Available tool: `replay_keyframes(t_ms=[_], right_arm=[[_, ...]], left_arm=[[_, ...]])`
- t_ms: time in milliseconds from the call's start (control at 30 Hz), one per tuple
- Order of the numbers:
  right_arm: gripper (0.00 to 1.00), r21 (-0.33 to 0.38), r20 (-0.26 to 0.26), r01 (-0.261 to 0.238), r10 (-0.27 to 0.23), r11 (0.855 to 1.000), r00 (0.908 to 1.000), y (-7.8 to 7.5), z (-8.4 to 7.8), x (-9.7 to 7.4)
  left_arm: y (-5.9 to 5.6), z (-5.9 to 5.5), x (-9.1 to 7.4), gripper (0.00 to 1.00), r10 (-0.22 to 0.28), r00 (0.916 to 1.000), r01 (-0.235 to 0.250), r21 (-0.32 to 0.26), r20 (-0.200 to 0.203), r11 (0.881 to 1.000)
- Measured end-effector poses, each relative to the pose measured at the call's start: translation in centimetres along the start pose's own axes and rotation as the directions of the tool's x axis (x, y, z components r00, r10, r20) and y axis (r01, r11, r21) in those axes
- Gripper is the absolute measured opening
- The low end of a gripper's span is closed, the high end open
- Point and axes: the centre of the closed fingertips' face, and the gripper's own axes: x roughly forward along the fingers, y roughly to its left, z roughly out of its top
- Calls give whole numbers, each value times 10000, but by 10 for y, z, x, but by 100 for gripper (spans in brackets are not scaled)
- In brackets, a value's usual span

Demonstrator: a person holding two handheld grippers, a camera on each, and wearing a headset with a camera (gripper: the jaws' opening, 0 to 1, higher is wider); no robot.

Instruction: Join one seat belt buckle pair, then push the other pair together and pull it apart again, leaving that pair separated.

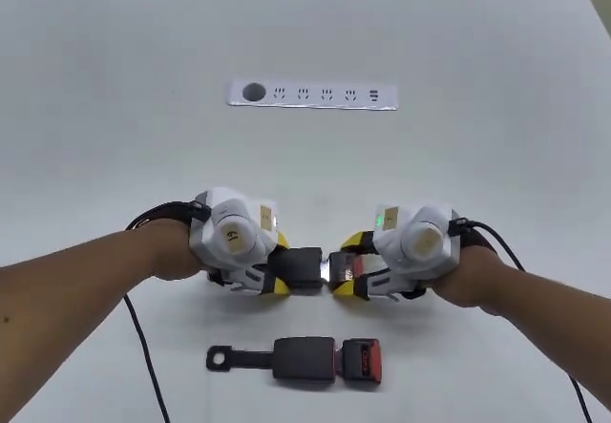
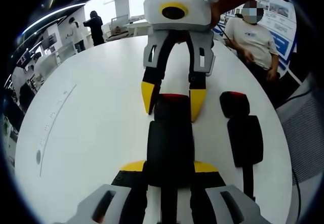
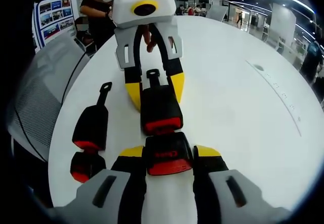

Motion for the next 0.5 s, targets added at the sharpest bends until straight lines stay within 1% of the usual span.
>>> replay_keyframes(t_ms=[67, 500], right_arm=[[33, 7, -7, -7, 7, 10000, 10000, 0, 0, 0], [33, -257, -218, -130, 124, 9996, 9997, -1, -1, 3]], left_arm=[[0, -1, 0, 33, -60, 10000, 60, 63, -21, 10000], [1, -3, 1, 33, -63, 10000, 63, 59, -16, 10000]])
